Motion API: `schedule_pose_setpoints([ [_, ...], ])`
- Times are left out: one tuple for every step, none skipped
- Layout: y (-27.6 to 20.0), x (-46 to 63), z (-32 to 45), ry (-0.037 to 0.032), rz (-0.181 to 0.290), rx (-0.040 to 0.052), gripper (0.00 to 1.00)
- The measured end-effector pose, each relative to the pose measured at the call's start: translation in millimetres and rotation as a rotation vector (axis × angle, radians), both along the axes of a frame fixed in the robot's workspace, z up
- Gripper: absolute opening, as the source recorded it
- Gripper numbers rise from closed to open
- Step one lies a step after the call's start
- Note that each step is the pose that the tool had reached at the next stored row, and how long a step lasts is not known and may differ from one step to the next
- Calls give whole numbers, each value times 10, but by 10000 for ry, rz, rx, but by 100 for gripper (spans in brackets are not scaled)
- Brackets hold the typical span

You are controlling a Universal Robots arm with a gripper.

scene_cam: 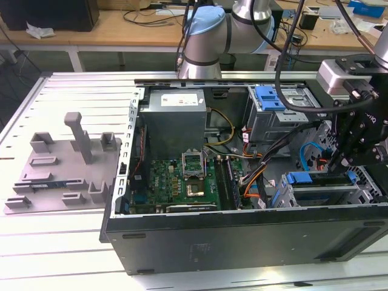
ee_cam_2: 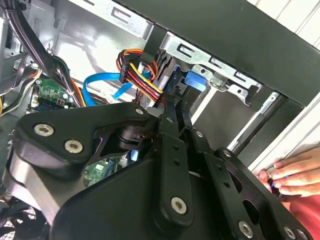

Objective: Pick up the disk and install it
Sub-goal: 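Insert the first disk wire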

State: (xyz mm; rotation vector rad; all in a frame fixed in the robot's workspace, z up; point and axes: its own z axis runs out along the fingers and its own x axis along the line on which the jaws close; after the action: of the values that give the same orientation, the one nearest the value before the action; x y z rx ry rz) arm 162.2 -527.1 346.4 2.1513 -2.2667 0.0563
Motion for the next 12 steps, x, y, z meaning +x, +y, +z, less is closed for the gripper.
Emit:
schedule_pose_setpoints([
  [0,0,-2,0,7,0,17],
  [0,0,-3,0,13,-1,17],
  [0,0,-5,0,19,0,17],
  [0,0,-6,0,23,0,17],
  [0,0,-8,0,29,0,17],
  [0,0,-10,0,38,0,17],
  [0,0,-12,0,44,0,17],
  [-1,0,-14,0,51,0,17],
  [-2,0,-15,0,57,-1,17],
  [-2,0,-17,0,63,0,17],
  [-3,0,-19,0,68,0,17],
  [-3,0,-20,0,72,0,17],
])
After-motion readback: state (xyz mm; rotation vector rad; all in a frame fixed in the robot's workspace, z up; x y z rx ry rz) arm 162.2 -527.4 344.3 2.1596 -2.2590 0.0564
